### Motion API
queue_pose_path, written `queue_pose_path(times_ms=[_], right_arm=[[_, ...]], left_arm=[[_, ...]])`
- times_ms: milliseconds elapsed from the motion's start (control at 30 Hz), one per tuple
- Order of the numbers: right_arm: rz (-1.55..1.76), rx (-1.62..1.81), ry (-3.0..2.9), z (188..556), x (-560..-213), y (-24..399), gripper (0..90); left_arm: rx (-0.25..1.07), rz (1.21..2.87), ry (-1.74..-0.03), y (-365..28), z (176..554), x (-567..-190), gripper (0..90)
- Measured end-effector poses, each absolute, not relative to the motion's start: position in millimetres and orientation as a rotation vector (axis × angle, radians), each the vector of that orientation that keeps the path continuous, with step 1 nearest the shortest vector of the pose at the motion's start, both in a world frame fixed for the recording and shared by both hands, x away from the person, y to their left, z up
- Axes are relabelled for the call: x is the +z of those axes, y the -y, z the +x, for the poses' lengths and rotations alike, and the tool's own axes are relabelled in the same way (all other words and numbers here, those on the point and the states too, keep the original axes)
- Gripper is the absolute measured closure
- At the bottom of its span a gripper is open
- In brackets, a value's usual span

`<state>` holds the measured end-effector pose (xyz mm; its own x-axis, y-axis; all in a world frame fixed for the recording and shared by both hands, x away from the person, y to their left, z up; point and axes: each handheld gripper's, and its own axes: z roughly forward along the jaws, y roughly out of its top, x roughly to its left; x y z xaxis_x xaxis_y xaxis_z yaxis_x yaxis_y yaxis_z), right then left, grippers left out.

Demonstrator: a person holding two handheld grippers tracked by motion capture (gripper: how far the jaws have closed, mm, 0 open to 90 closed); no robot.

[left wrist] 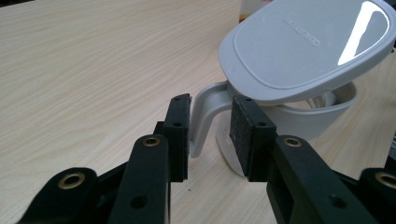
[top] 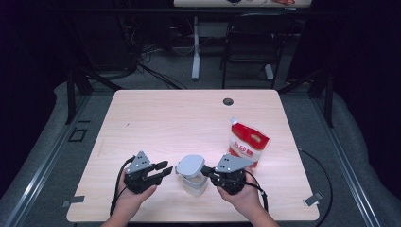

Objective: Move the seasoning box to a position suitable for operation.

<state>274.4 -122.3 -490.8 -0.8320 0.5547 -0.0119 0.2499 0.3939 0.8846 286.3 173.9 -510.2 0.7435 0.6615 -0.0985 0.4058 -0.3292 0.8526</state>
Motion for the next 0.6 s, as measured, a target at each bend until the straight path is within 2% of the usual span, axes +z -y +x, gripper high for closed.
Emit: queue_pose_path(times_ms=[600], right_arm=[[0.681,1.416,-2.346,279.9,-481.8,116.1,90.0]], left_arm=[[0.342,1.967,-0.823,-177.6,287.7,-511.0,68.4]])
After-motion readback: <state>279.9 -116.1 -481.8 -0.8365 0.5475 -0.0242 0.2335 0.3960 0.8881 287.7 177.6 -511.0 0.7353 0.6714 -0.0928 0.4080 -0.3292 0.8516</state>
